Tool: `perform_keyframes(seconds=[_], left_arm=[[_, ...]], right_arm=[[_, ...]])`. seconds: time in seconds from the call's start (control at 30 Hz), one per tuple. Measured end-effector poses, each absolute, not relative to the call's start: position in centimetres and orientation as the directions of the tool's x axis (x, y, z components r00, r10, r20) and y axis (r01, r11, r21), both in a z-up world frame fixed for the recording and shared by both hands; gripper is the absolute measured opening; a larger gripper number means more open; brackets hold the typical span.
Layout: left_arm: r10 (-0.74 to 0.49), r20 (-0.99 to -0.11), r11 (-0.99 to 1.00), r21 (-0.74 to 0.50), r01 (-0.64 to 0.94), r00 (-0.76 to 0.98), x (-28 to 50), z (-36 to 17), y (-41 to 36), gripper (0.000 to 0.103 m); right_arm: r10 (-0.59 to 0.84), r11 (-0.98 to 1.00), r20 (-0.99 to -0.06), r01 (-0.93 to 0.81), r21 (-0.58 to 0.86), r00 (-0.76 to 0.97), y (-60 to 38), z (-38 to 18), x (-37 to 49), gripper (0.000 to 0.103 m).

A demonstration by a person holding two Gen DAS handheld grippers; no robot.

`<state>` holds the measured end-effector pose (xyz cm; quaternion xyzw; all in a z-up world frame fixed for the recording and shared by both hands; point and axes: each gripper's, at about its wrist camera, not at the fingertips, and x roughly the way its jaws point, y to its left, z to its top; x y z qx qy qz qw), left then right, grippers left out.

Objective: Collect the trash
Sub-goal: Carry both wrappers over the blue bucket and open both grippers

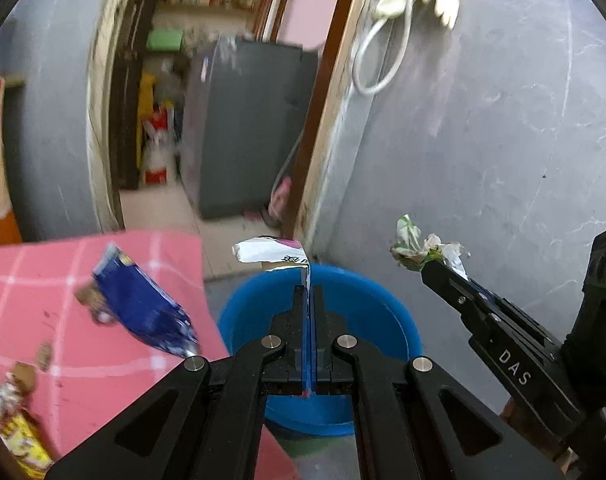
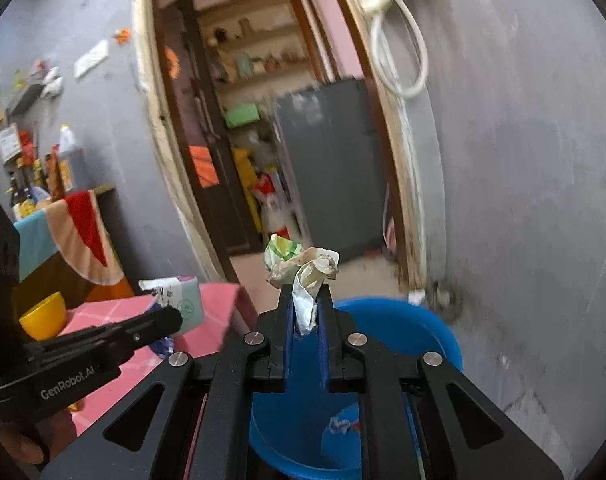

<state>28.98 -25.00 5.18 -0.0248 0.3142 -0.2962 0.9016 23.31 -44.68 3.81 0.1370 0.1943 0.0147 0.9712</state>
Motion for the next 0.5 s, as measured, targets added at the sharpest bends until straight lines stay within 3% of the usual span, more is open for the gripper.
perform_keyframes(seconds=[0.27, 0.4, 0.5], left_arm=[[-0.545, -0.629, 0.823, -0.275, 0.496, 0.555, 30.9, 3.2, -26.2, 0.001], [-0.532, -0.645, 0.830, -0.268, 0.490, 0.548, 31.3, 2.7, -26.3, 0.007], [-0.536, -0.642, 0.829, -0.280, 0.484, 0.548, 31.3, 2.6, -25.7, 0.016]], right_arm=[[0.086, 0.952, -0.451, 0.060, 0.299, 0.888, -45.7, 2.7, 24.4, 0.012], [0.082, 0.953, -0.456, 0.064, 0.295, 0.886, -45.6, 2.6, 24.4, 0.025], [0.078, 0.954, -0.455, 0.066, 0.293, 0.887, -45.5, 2.7, 24.5, 0.025]])
